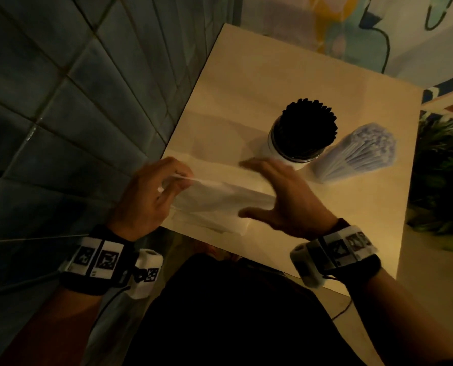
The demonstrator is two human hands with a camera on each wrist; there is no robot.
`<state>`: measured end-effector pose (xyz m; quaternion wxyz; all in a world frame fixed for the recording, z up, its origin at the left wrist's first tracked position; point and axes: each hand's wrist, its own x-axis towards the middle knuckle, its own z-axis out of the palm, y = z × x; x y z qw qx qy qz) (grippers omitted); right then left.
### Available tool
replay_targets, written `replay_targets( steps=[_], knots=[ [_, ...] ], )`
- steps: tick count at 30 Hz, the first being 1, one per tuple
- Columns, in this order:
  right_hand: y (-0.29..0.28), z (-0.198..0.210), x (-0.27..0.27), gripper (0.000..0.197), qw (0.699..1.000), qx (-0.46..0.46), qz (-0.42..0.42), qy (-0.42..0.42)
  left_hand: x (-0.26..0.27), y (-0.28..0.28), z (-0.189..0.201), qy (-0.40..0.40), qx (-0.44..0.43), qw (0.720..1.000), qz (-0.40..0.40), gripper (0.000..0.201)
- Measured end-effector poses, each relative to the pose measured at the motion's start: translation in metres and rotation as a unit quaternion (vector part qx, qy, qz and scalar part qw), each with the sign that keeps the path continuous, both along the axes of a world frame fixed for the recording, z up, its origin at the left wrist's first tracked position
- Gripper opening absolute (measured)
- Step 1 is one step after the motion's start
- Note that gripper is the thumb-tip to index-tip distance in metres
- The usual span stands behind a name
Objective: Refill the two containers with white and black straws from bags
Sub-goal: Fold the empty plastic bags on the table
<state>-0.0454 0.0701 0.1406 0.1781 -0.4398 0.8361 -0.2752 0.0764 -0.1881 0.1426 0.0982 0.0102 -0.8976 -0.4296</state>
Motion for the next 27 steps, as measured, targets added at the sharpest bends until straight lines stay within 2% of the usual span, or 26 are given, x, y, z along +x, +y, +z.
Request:
replay_targets(
  steps=[2, 3, 4, 7, 9, 10, 12, 15, 16, 18, 20, 24, 25, 27],
  knots=[
    [-0.017, -0.007, 0.005, 0.041, 0.998, 0.015, 0.027, -0.061, -0.004, 0.009, 0.001, 0.01, 0.007, 0.999, 0.042, 0.023],
    [-0.024, -0.013, 0.004, 0.023, 0.995, 0.007, 0.03, -0.095, -0.004, 0.01, -0.002, 0.007, 0.007, 0.996, 0.084, 0.022],
    [-0.03, -0.02, 0.0, 0.013, 0.99, -0.006, 0.017, -0.14, -0.003, 0.008, -0.006, 0.001, 0.014, 0.991, 0.131, 0.021],
    [-0.048, -0.048, -0.021, 0.012, 0.974, 0.02, -0.009, -0.224, 0.003, -0.006, -0.028, -0.02, 0.071, 0.966, 0.246, 0.016],
    [-0.064, -0.079, -0.037, 0.01, 0.974, 0.067, -0.009, -0.216, 0.016, -0.017, -0.051, -0.057, 0.075, 0.95, 0.298, 0.026],
    [-0.072, -0.098, -0.044, 0.018, 0.973, 0.109, -0.021, -0.203, 0.025, -0.021, -0.064, -0.084, 0.074, 0.943, 0.313, 0.029],
    [-0.082, -0.135, -0.054, 0.048, 0.96, 0.224, -0.048, -0.163, 0.043, -0.022, -0.087, -0.151, 0.054, 0.938, 0.307, 0.025],
    [-0.084, -0.176, -0.055, 0.069, 0.944, 0.304, -0.074, -0.102, 0.066, -0.013, -0.111, -0.268, 0.069, 0.927, 0.252, 0.01],
    [-0.084, -0.184, -0.052, 0.074, 0.942, 0.311, -0.08, -0.093, 0.073, -0.01, -0.118, -0.303, 0.094, 0.919, 0.233, 0.011],
    [-0.083, -0.194, -0.043, 0.084, 0.937, 0.321, -0.09, -0.1, 0.084, -0.003, -0.128, -0.338, 0.128, 0.909, 0.208, 0.025],
    [-0.08, -0.199, -0.034, 0.091, 0.927, 0.326, -0.106, -0.155, 0.09, 0.002, -0.14, -0.364, 0.147, 0.898, 0.201, 0.034],
    [-0.075, -0.193, -0.019, 0.072, 0.908, 0.318, -0.077, -0.26, 0.082, 0.014, -0.138, -0.415, 0.189, 0.867, 0.203, 0.012],
    [-0.075, -0.182, -0.017, 0.067, 0.909, 0.291, -0.073, -0.289, 0.079, 0.015, -0.139, -0.416, 0.198, 0.862, 0.21, 0.015],
    [-0.074, -0.159, -0.013, 0.052, 0.911, 0.192, -0.072, -0.357, 0.072, 0.016, -0.138, -0.407, 0.225, 0.855, 0.231, 0.041]
  ],
)
